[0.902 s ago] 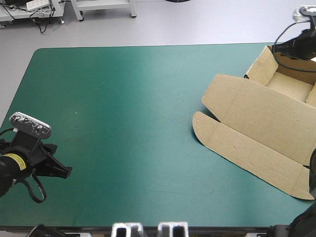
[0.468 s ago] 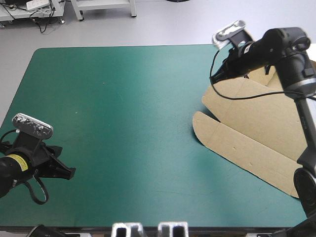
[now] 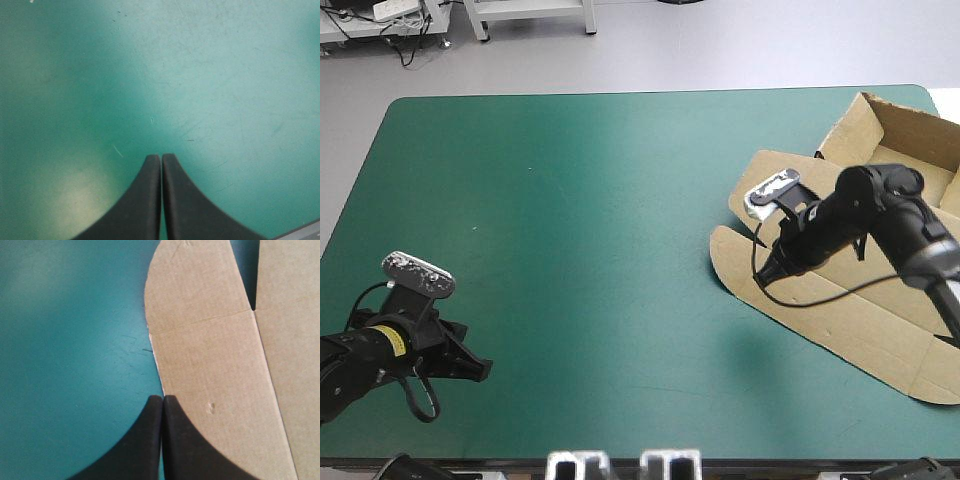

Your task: Fold the box

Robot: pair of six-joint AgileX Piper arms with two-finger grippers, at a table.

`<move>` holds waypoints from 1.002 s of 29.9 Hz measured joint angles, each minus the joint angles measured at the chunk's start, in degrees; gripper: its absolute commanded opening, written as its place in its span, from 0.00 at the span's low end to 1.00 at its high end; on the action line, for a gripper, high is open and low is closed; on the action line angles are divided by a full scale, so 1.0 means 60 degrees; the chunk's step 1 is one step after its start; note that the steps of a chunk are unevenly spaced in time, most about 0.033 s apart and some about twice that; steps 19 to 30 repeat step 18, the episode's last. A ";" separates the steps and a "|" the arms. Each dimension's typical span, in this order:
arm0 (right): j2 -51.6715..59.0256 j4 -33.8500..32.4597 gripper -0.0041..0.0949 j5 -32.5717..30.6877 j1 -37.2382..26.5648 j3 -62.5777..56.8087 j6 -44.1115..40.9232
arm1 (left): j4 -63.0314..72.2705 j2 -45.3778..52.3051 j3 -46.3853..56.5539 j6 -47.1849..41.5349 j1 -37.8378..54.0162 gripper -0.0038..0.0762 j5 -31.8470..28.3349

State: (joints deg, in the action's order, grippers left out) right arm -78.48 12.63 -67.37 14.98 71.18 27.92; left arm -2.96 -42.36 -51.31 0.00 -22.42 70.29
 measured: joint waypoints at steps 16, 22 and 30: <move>0.5127 -0.1589 0.02 0.1210 0.0008 -0.3923 -0.1520 | 0.1074 0.0000 0.0567 0.0000 0.0000 0.05 -0.0753; 0.5417 -0.1717 0.02 0.1213 0.0008 -0.4138 -0.1684 | 0.1190 0.0000 0.0567 0.0000 0.0000 0.05 -0.0724; 0.5417 -0.1717 0.02 0.1213 0.0008 -0.4138 -0.1684 | 0.1190 0.0000 0.0567 0.0000 0.0000 0.05 -0.0724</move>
